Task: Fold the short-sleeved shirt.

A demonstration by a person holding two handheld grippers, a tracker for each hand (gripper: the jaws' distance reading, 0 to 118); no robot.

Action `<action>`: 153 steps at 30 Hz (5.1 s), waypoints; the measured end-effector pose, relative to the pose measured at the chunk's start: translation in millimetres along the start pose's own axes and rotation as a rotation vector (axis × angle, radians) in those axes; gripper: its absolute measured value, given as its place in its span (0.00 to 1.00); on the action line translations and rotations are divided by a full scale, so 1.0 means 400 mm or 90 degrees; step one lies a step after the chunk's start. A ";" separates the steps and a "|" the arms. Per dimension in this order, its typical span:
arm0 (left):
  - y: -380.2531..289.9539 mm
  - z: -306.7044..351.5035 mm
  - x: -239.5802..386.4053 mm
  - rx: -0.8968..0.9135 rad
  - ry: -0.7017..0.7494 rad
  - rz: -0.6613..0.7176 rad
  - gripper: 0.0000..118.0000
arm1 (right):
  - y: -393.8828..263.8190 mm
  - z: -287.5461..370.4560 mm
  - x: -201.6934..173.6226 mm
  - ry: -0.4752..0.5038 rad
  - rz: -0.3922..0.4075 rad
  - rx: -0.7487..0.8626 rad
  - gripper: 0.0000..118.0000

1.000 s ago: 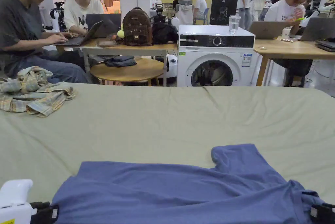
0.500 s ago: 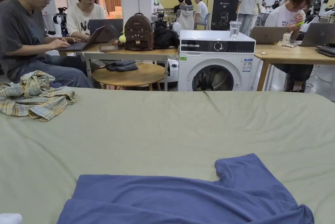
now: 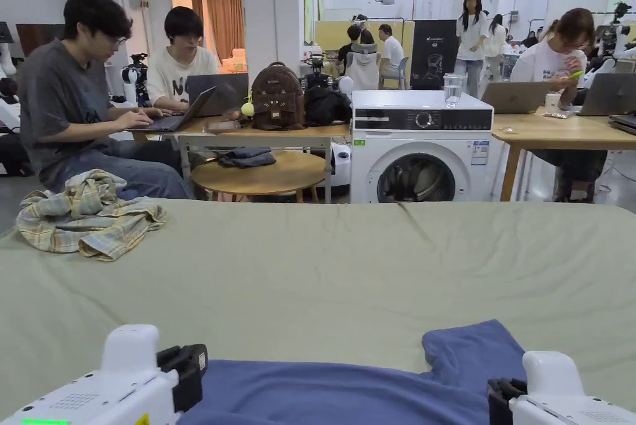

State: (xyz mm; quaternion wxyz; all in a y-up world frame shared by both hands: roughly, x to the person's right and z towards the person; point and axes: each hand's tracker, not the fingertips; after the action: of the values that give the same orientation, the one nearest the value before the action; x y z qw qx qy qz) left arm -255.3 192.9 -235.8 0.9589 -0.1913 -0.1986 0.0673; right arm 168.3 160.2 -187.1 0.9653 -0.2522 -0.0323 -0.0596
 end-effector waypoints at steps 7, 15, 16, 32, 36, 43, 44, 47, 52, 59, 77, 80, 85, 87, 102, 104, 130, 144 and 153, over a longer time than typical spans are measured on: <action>-0.006 -0.029 -0.001 -0.049 0.006 -0.030 0.00 | -0.012 -0.003 -0.004 -0.022 0.009 -0.012 0.00; 0.071 -0.181 -0.169 -0.212 0.006 0.078 0.28 | -0.011 0.014 0.047 0.018 -0.016 -0.014 0.00; 0.079 -0.222 -0.184 -0.237 0.022 0.067 0.43 | -0.011 0.010 0.055 0.028 -0.023 -0.018 0.00; 0.016 -0.579 -0.216 -0.400 0.123 0.000 0.00 | 0.014 -0.007 0.195 0.000 -0.073 -0.054 0.00; 0.015 -0.600 -0.198 -0.433 0.146 -0.063 0.00 | 0.103 -0.055 0.250 -0.035 -0.048 -0.071 0.26; 0.022 -0.589 -0.204 -0.445 0.136 -0.031 0.00 | 0.247 -0.375 0.383 -0.097 -0.059 -0.290 0.60; 0.020 -0.587 -0.199 -0.443 0.136 -0.037 0.00 | 0.246 -0.427 0.397 -0.103 -0.050 -0.338 0.60; 0.017 -0.579 -0.191 -0.439 0.137 -0.044 0.00 | 0.201 -0.516 0.415 -0.108 -0.066 -0.417 0.46; 0.020 -0.576 -0.195 -0.439 0.133 -0.040 0.00 | 0.179 -0.481 0.383 -0.091 -0.050 -0.377 0.00; 0.074 -0.402 -0.191 -0.314 0.062 0.003 0.00 | 0.213 -0.306 0.369 -0.042 -0.071 -0.279 0.00; -0.129 0.092 -0.183 -0.310 -0.010 0.002 0.00 | -0.105 0.219 0.351 -0.020 -0.091 -0.221 0.00; -0.151 0.090 -0.181 -0.318 -0.006 -0.008 0.00 | -0.135 0.209 0.358 -0.020 -0.099 -0.229 0.00; -0.160 0.094 -0.184 -0.330 -0.005 -0.008 0.31 | -0.141 0.202 0.346 -0.046 -0.065 -0.198 0.48; -0.146 0.123 -0.162 -0.274 0.019 -0.057 0.40 | -0.120 0.220 0.340 -0.039 -0.055 -0.172 0.48; 0.041 -0.019 0.054 -0.035 -0.010 -0.031 0.40 | 0.054 0.063 -0.022 0.001 0.055 0.006 0.39; 0.022 -0.035 0.075 -0.047 -0.032 -0.046 0.31 | 0.041 0.040 -0.046 0.003 0.066 0.006 0.17; -0.173 0.105 -0.427 -0.210 -0.144 0.292 0.67 | -0.030 0.069 -0.024 0.090 -0.010 -0.038 0.00; -0.270 -0.089 -0.354 -0.274 -0.190 0.514 0.03 | -0.034 0.065 0.006 0.079 -0.052 -0.057 0.00; -0.101 0.090 -0.453 -0.156 -0.080 0.475 0.03 | -0.014 0.065 0.027 0.102 -0.088 -0.042 0.00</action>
State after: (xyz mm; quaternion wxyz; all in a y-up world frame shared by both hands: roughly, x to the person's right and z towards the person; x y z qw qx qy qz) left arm -433.0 131.1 -253.8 0.8249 -0.3584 -0.1803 0.3981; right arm 177.5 167.0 -160.6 0.9494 -0.2757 0.0300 -0.1473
